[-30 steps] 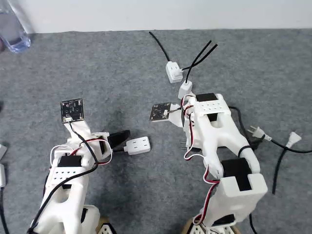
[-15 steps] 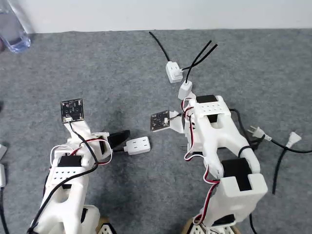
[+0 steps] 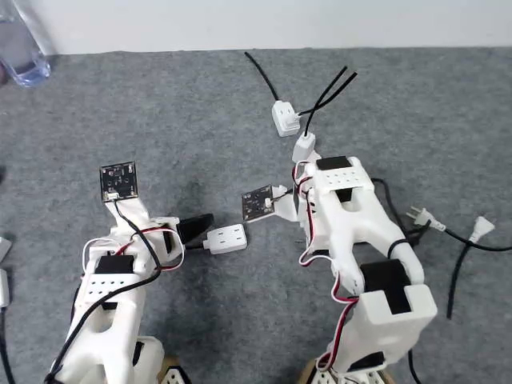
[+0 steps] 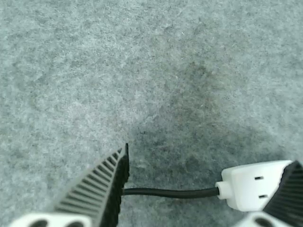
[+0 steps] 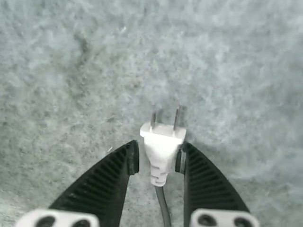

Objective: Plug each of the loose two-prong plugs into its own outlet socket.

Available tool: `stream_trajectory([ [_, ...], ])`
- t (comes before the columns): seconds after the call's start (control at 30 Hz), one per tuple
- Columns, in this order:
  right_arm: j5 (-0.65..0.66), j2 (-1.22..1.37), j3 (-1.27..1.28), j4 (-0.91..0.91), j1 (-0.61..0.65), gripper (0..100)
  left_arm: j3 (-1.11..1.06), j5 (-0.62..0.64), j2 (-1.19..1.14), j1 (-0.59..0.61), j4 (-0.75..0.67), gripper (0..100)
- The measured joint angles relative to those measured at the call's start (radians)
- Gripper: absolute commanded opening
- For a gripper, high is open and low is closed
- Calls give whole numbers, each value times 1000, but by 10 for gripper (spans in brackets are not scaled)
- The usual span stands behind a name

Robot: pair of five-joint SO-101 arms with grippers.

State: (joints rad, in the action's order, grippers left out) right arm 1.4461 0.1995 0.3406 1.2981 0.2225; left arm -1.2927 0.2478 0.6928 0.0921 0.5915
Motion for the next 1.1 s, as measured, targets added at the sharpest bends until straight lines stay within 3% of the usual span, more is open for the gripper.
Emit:
stream_trajectory([
  [0.4,0,0,21,0,12,127,0,0,0,0,0,457],
  [0.87,0,-49,157,-143,9,117,0,0,0,0,0,457],
  [0.97,0,-49,157,-143,9,1,0,0,0,0,0,457],
  [1.1,0,-38,147,-166,9,9,0,0,0,0,0,457],
])
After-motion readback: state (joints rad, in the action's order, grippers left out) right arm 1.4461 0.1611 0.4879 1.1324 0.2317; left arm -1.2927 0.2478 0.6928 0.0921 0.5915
